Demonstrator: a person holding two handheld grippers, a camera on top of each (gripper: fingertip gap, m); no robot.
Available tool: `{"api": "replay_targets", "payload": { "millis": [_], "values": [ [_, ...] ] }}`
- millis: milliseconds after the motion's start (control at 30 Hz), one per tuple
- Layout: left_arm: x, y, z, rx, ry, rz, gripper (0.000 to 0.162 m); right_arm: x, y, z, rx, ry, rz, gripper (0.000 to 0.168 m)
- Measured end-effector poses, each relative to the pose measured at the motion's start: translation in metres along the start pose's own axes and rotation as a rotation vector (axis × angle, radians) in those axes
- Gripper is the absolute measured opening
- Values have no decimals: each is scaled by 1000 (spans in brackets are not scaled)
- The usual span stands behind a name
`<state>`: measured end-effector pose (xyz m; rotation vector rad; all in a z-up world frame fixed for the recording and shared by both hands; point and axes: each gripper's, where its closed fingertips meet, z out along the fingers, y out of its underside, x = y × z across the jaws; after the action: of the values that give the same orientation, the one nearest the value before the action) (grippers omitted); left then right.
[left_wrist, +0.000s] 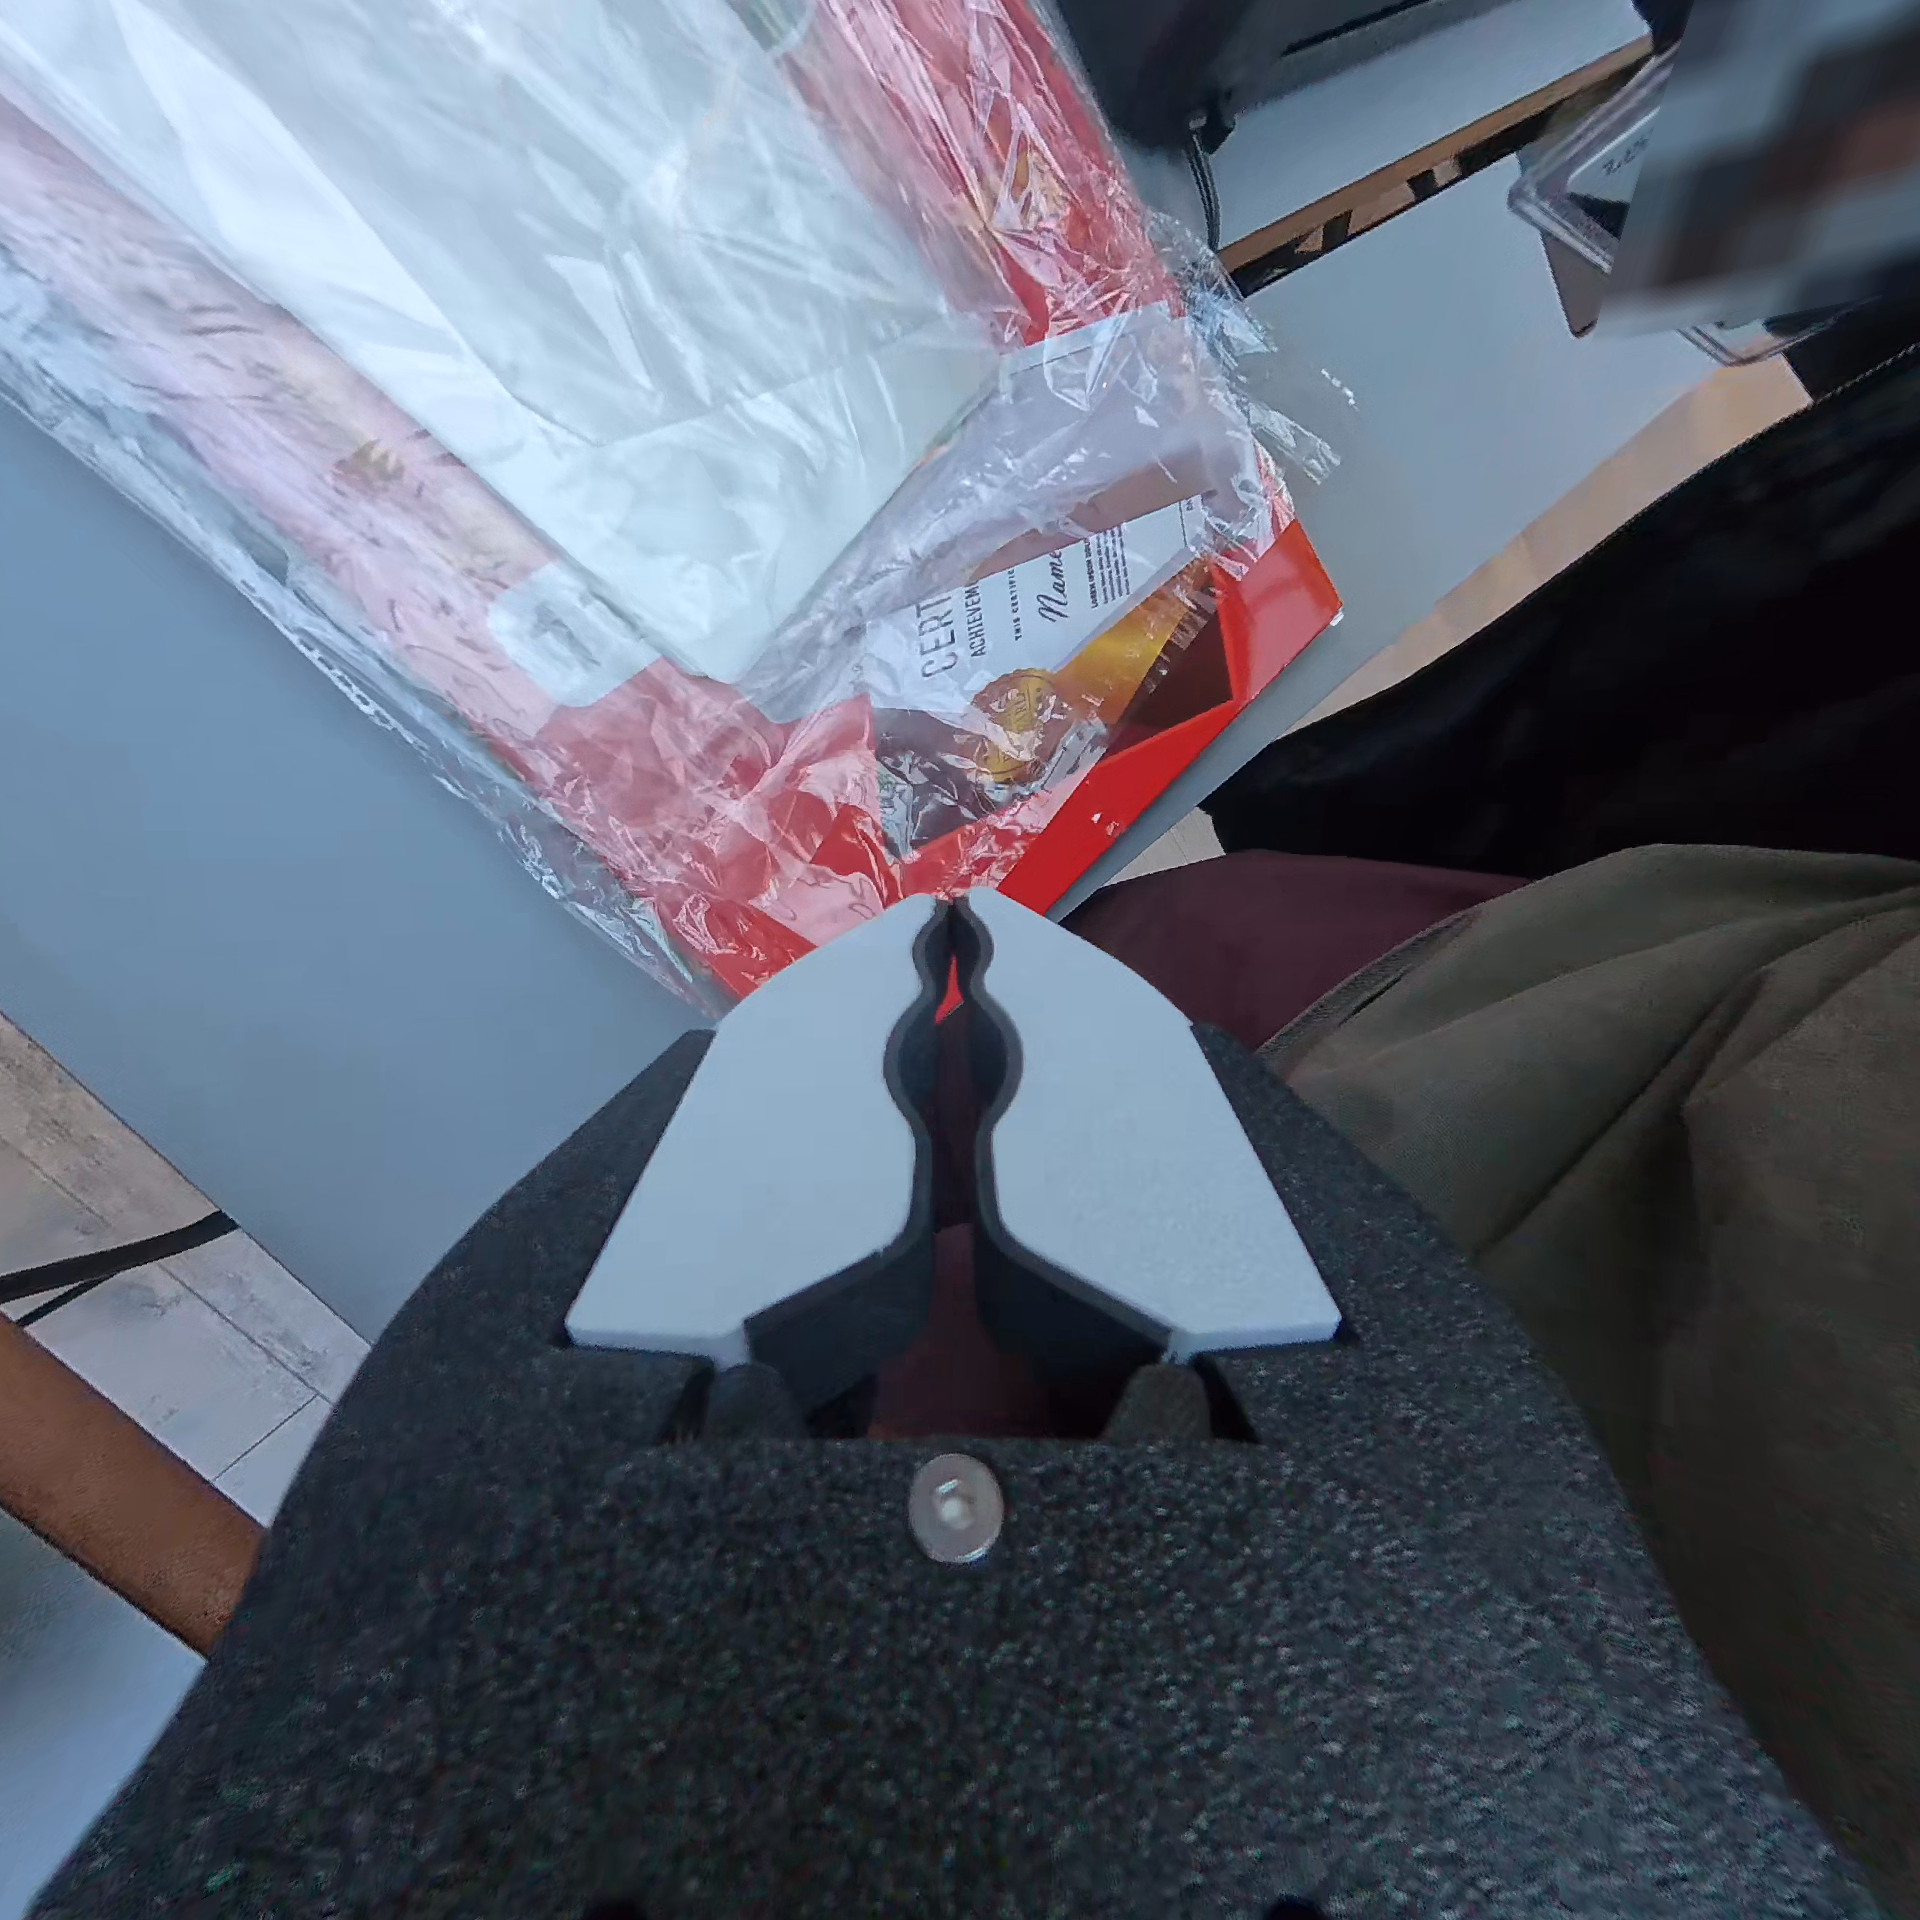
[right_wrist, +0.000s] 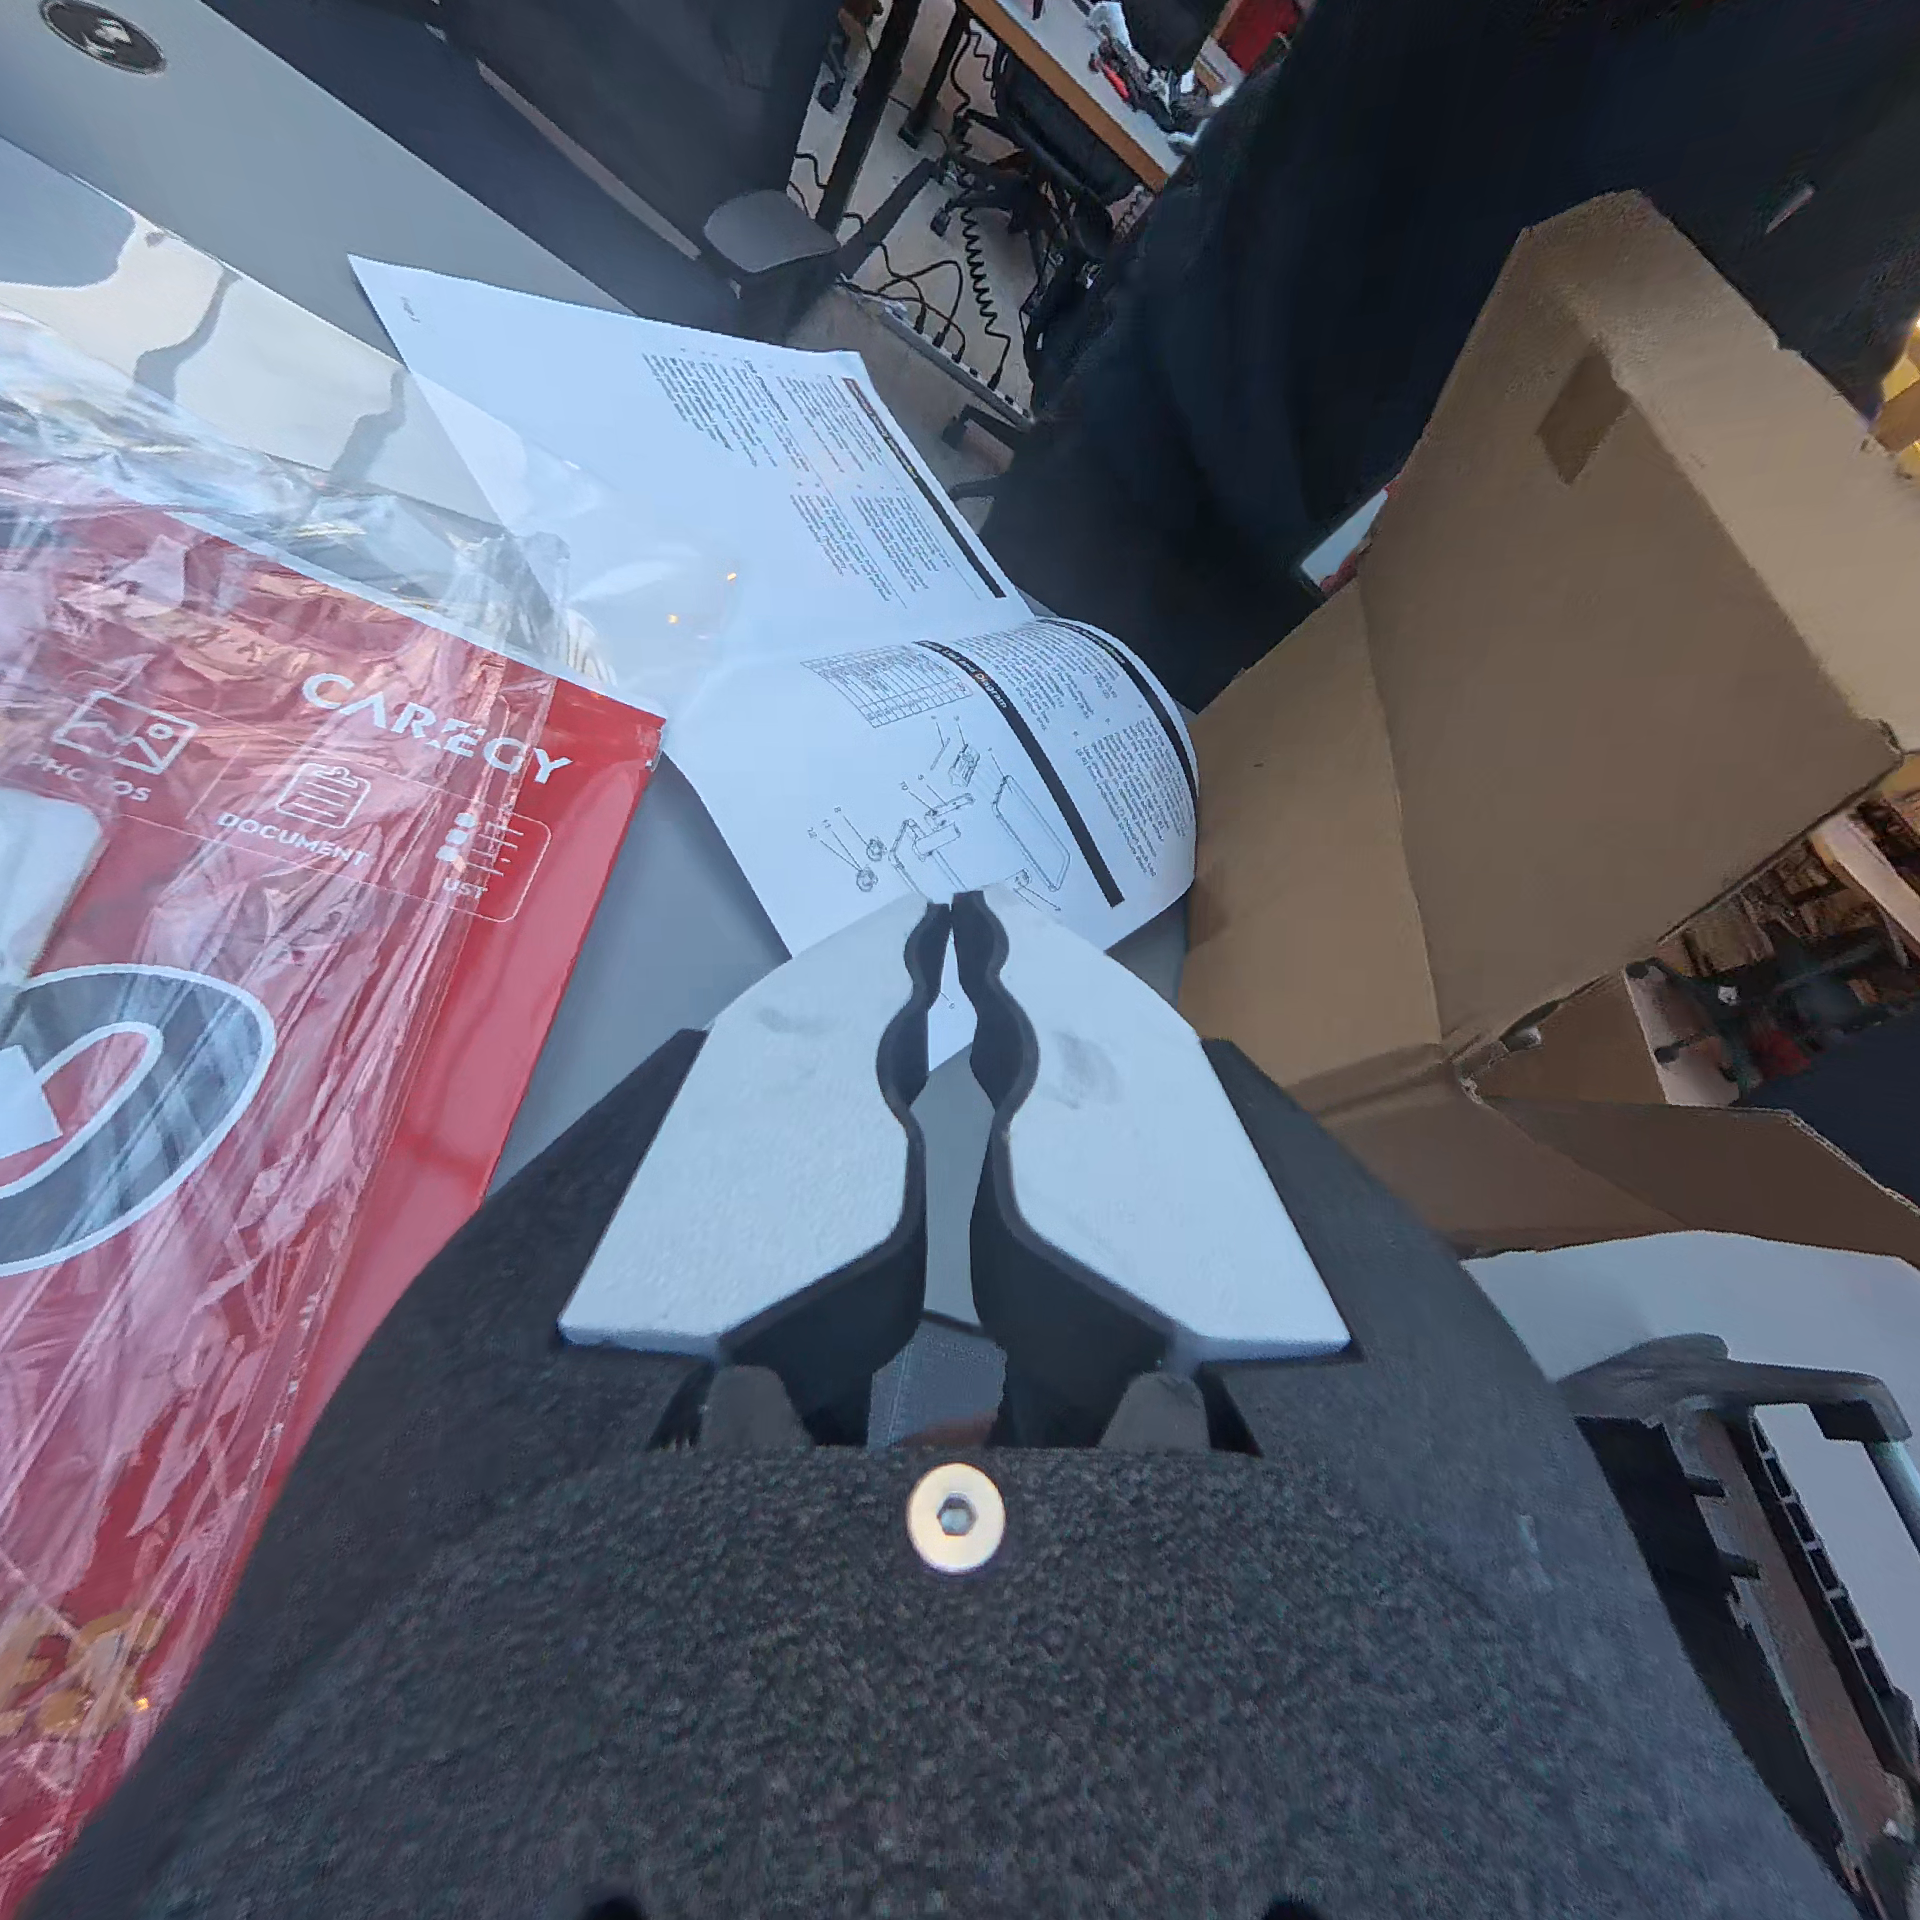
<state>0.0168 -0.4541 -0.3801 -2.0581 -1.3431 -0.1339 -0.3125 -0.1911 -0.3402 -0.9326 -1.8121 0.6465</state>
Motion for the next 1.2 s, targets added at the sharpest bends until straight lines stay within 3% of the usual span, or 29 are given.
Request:
{"api": "replay_targets", "payload": {
  "millis": [1200],
  "values": [
    [23, 8, 9, -64, 39, 88, 0, 11, 17, -50, 21, 0, 85, 5]
  ]
}}
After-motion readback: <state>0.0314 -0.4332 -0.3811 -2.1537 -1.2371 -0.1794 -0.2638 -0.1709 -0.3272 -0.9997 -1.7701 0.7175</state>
